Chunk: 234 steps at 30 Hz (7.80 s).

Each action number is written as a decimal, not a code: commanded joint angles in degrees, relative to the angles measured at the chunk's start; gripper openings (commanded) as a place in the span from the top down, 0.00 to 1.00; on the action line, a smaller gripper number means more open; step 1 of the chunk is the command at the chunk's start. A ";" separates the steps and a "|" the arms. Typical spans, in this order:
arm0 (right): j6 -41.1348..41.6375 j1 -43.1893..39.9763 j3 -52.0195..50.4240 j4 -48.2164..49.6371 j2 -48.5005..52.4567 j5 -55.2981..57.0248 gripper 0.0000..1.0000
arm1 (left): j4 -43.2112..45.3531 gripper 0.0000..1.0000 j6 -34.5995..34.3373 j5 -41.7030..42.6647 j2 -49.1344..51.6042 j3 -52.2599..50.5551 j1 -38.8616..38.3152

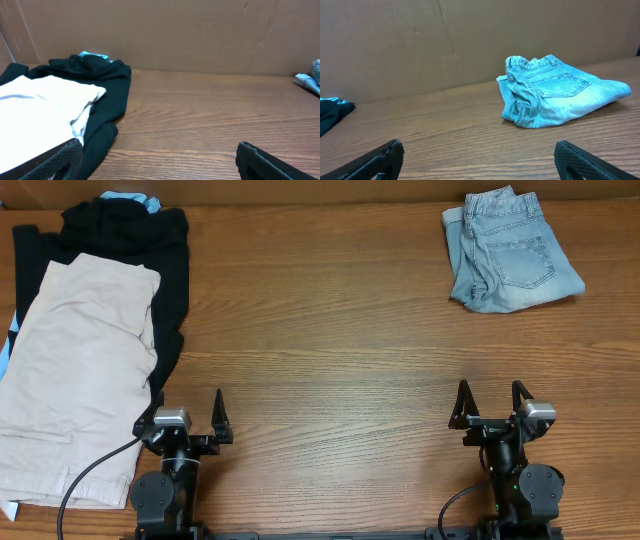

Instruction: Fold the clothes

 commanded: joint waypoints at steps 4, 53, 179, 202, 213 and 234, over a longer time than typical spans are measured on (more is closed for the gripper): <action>0.22 0.33 -0.57 0.35 -0.68 0.35 0.00 | -0.13 0.00 -0.35 -0.44 -0.55 -0.22 0.26; 0.20 0.33 21.24 18.14 -0.68 -19.67 0.00 | 8.48 0.00 -1.22 12.87 -0.55 23.32 0.26; -2.75 6.97 89.05 -64.52 98.57 -21.55 0.00 | -39.95 0.96 9.51 20.94 121.15 99.10 48.63; -1.97 -2.60 110.03 -80.81 98.51 -24.55 0.00 | -84.02 0.96 24.30 66.23 120.83 129.50 11.13; -1.95 -18.58 122.49 -90.77 98.38 -26.08 0.00 | -66.03 0.84 9.44 41.35 120.96 129.79 -24.59; -8.61 -21.44 122.40 -91.86 98.33 -26.71 0.00 | -71.60 0.00 -6.36 10.58 120.80 153.83 -23.17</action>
